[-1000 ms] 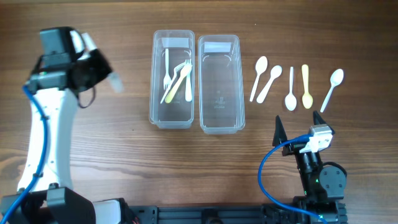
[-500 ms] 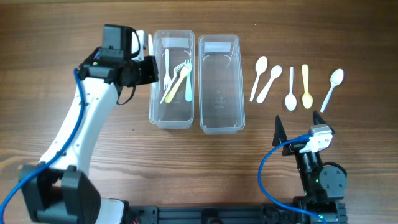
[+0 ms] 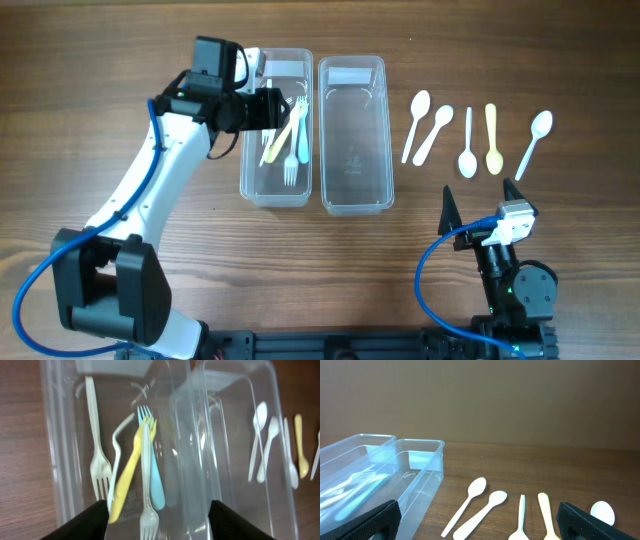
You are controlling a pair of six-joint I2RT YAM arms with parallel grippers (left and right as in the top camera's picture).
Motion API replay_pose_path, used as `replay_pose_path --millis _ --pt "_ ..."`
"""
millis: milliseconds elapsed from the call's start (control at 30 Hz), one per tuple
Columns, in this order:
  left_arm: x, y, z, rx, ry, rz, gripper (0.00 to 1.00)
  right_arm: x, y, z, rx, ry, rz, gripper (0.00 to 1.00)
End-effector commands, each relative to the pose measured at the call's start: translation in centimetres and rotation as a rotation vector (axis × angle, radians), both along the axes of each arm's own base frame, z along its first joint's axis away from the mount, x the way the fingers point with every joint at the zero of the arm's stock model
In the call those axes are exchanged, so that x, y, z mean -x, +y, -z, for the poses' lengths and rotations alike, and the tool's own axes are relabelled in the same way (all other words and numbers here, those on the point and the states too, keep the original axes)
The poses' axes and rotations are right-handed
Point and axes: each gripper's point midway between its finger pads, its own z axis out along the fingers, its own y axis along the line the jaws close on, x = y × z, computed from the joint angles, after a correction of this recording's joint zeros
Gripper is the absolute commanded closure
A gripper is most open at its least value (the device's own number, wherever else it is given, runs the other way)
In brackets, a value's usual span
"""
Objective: Pack container
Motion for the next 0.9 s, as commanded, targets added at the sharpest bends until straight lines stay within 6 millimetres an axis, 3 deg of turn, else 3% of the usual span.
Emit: replay_pose_path --millis 0,100,200,400,633,867 --pt "-2.2 3.9 -4.4 0.0 -0.111 -0.096 0.15 0.0 -0.3 -0.1 -0.001 -0.004 0.015 0.0" --pt "-2.8 9.3 -4.9 -0.055 -0.122 -0.26 0.03 0.0 -0.3 -0.1 -0.001 -0.004 0.015 0.0" --pt "-3.0 14.4 -5.0 -0.089 -0.126 -0.381 0.0 0.0 -0.3 -0.1 0.0 -0.005 0.015 0.0" --pt "-2.5 20.8 -5.0 -0.098 -0.12 -0.525 0.0 0.0 -0.3 -0.1 -0.001 -0.004 0.015 0.0" --pt "-1.9 23.9 -5.0 -0.103 -0.116 -0.596 0.0 0.0 -0.3 -0.1 -0.001 -0.004 0.015 0.0" --pt "-1.9 24.0 -5.0 -0.103 -0.116 -0.597 0.0 0.0 -0.3 -0.1 -0.001 -0.004 0.015 0.0"
